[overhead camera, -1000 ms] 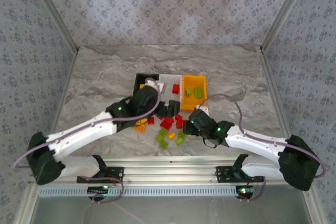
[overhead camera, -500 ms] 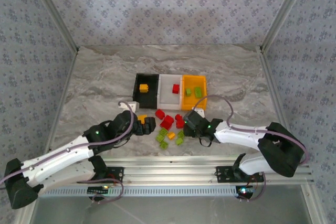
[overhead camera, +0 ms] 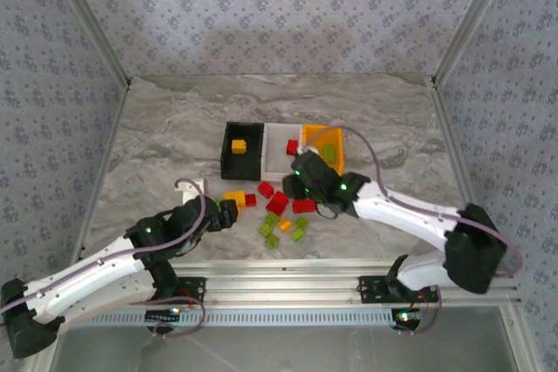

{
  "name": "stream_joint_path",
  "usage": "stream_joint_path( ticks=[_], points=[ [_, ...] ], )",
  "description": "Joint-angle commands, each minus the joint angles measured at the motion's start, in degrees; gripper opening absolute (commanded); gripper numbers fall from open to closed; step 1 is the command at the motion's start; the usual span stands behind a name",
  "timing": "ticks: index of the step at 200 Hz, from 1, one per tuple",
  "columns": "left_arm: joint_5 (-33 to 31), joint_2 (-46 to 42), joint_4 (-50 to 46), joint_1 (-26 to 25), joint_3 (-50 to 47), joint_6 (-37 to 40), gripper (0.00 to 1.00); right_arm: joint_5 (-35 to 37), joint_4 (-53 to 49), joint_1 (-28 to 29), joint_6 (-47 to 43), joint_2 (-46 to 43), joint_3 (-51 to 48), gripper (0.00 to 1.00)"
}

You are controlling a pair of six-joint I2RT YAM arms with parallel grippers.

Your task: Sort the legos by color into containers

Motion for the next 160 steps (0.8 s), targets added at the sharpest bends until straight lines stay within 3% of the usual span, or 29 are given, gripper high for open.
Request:
stream_joint_path(
  ticks=[1, 56, 84, 97, 122, 160],
  points=[
    [-0.83, -2.55, -2.60, 0.26, -1.68, -1.77, 0.99, -3.46, 1.07, 1.11, -6.24, 9.37, 10.84, 0.37],
    [1.49, -5.67, -2.85, 0.46, -3.89, -1.41, 0.99, -5.52, -3.89, -1.22, -7.70, 34.18, 39.84, 0.38],
    [2.49, -6.11, -3.26, 0.55, -4.85, -2.07, 1.00, -5.76, -6.33, -2.46, -5.58, 42.20, 48.65, 0.40],
    [2.97, -6.35, -3.33, 0.63, -5.11, -2.24, 0.99, -5.77, -6.76, -2.87, -4.60, 44.27, 51.11, 0.45],
    [3.65, -6.90, -2.95, 0.64, -5.56, -1.22, 0.99, -5.56, -5.55, -3.47, -4.02, 45.60, 53.56, 0.65],
    [3.87, -6.83, -2.49, 0.71, -4.77, 0.93, 1.00, -4.74, -3.18, -3.49, -3.68, 40.51, 50.54, 0.72]
  ],
)
